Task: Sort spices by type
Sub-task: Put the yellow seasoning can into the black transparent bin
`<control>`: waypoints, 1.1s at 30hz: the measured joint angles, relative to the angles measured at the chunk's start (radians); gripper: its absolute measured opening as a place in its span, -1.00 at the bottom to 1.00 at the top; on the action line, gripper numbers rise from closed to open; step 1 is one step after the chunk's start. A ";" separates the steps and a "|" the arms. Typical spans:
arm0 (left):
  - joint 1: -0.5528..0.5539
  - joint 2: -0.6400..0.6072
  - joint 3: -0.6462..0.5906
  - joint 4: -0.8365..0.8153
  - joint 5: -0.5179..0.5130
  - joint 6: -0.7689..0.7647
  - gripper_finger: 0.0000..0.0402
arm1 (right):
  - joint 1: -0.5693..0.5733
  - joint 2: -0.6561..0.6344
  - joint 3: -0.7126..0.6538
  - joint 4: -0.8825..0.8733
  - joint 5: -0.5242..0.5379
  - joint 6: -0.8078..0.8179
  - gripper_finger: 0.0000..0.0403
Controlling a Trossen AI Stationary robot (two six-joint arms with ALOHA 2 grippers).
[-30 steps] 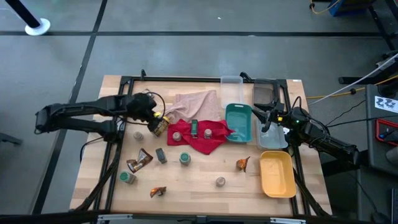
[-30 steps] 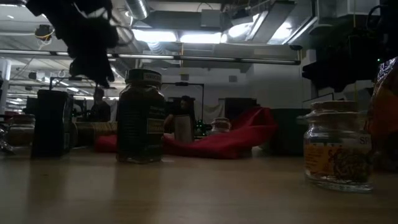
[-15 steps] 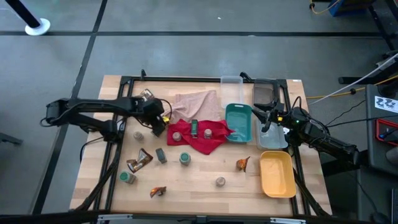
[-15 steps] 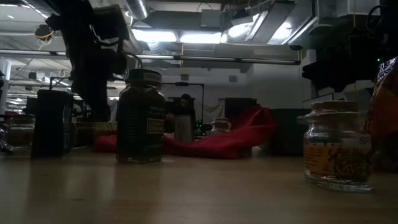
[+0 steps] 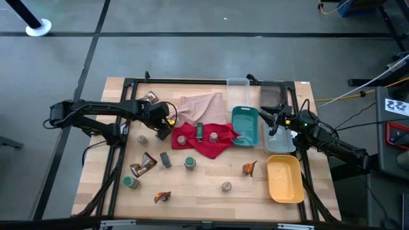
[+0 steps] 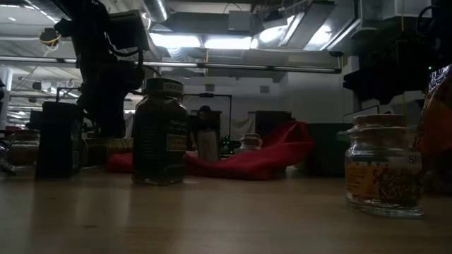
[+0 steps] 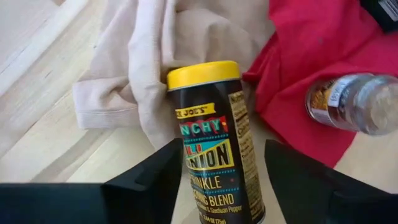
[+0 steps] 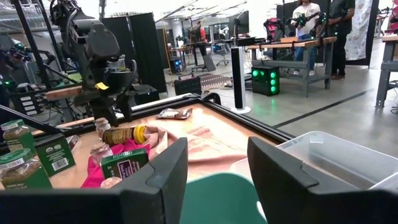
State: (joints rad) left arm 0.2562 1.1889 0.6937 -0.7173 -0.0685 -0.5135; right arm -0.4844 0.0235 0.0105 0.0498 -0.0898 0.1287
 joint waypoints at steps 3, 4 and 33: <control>0.000 0.000 0.000 0.000 -0.001 -0.013 0.22 | 0.000 0.000 0.000 0.000 0.000 0.000 -0.17; 0.000 0.000 0.000 0.000 -0.001 -0.014 0.25 | 0.000 0.000 0.000 0.000 0.000 0.000 -0.17; -0.001 0.000 -0.153 0.162 0.077 -0.092 0.27 | 0.000 0.000 0.000 0.000 -0.001 0.000 -0.17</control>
State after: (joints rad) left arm 0.2550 1.1885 0.5405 -0.5553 0.0086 -0.6051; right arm -0.4847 0.0235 0.0105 0.0494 -0.0906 0.1287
